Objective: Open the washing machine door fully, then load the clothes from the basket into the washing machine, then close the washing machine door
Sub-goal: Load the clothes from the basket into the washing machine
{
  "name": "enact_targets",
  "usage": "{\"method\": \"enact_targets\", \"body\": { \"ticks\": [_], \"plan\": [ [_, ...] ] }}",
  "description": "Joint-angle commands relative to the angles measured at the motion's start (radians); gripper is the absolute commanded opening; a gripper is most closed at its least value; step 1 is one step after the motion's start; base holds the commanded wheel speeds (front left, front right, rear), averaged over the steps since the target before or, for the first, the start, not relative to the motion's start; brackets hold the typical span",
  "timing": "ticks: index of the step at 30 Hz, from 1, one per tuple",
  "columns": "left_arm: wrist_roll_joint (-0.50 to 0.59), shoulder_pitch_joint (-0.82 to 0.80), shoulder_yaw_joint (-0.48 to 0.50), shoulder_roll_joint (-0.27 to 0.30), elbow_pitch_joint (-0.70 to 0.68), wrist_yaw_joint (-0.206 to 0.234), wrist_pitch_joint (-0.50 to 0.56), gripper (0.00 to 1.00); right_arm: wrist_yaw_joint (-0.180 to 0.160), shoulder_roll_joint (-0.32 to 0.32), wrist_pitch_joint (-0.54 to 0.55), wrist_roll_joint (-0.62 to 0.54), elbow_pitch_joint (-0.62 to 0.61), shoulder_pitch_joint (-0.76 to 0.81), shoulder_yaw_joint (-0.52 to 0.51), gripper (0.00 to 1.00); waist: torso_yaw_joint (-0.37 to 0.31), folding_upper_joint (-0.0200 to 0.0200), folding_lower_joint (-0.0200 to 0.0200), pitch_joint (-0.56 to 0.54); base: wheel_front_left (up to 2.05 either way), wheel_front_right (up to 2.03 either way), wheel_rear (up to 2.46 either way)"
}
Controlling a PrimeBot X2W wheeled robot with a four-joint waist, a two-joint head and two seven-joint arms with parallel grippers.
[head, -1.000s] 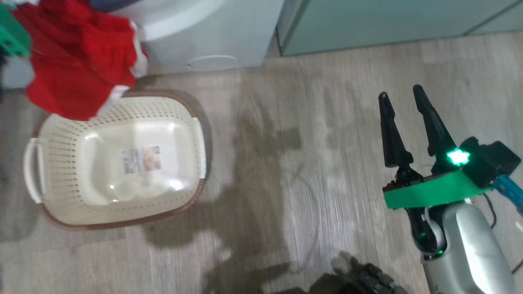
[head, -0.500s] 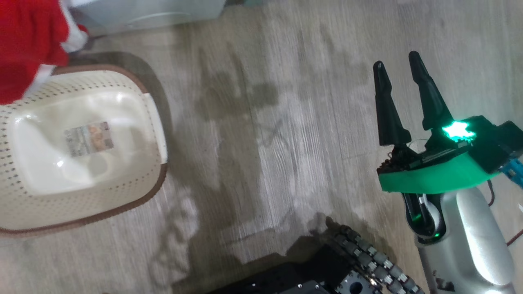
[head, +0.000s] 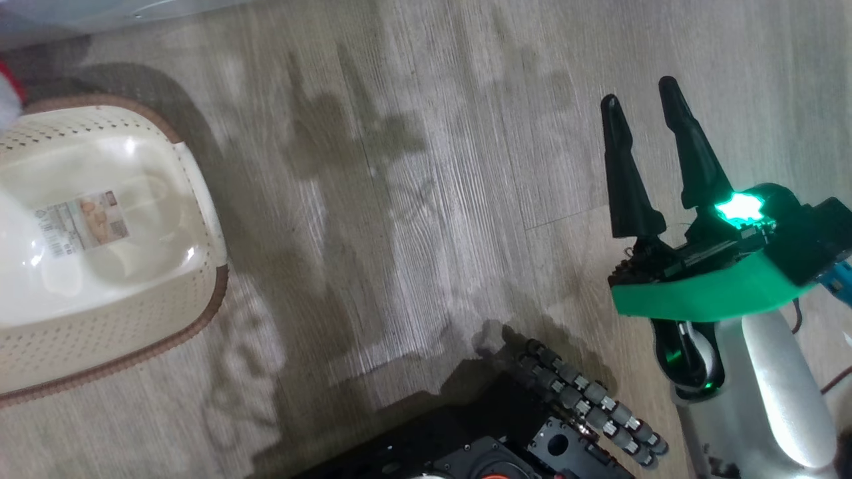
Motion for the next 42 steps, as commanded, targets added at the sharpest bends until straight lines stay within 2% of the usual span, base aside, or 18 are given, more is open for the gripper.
{"method": "enact_targets", "body": {
  "ticks": [1, 6, 9, 17, 29, 30, 31, 32, 42],
  "plan": [
    [0.005, -0.05, 0.027, 0.053, -0.04, 0.004, -0.024, 0.0, 0.0, -0.002, -0.006, 0.009, -0.035, 0.013, 0.018, 1.0, -0.004, 0.0, -0.0001, 0.005, 0.0, 0.0, 0.0],
    [0.016, -0.111, 0.037, 0.039, -0.021, -0.004, -0.179, 0.0, 0.0, -0.002, -0.006, 0.013, -0.048, 0.01, 0.023, 1.0, -0.011, 0.0, -0.0001, 0.016, 0.0, 0.0, 0.0],
    [0.019, -0.12, 0.033, 0.031, 0.022, -0.016, -0.229, 0.0, 0.0, -0.002, -0.006, 0.013, -0.051, 0.009, 0.023, 1.0, -0.008, 0.0, -0.0001, 0.017, 0.0, 0.0, 0.0],
    [0.012, -0.079, 0.003, 0.031, 0.151, -0.051, -0.224, 0.0, 0.0, -0.002, -0.006, 0.013, -0.046, 0.003, 0.02, 1.0, 0.007, 0.0, -0.0001, 0.011, 0.0, 0.0, 0.0],
    [0.044, 0.029, -0.068, 0.006, 0.212, -0.063, -0.241, 0.0, 0.0, -0.002, -0.006, 0.012, -0.033, -0.003, 0.011, 1.0, 0.032, 0.0, -0.0001, -0.017, 0.0, 0.0, 0.0],
    [0.052, 0.034, -0.075, 0.006, 0.212, -0.06, -0.248, 0.4, 0.0, -0.002, -0.006, 0.012, -0.03, -0.004, 0.01, 1.0, 0.033, 0.0, -0.0001, -0.023, 0.0, 0.0, 0.0],
    [0.058, 0.039, -0.082, 0.003, 0.213, -0.057, -0.251, 0.93, 0.0, -0.002, -0.006, 0.012, -0.029, -0.004, 0.008, 1.0, 0.034, 0.0, -0.0001, -0.029, 0.0, 0.0, 0.0],
    [0.066, 0.046, -0.09, 0.001, 0.212, -0.053, -0.259, 1.0, 0.0, -0.002, -0.006, 0.012, -0.027, -0.003, 0.007, 1.0, 0.036, 0.0, -0.0001, -0.037, 0.0, 0.0, 0.0],
    [0.139, 0.212, -0.169, -0.052, 0.138, 0.015, -0.395, 1.0, 0.0, -0.002, -0.006, -0.009, 0.008, 0.028, -0.025, 1.0, 0.077, 0.0, -0.0001, -0.158, 0.0, 0.0, 0.0]
  ]
}}
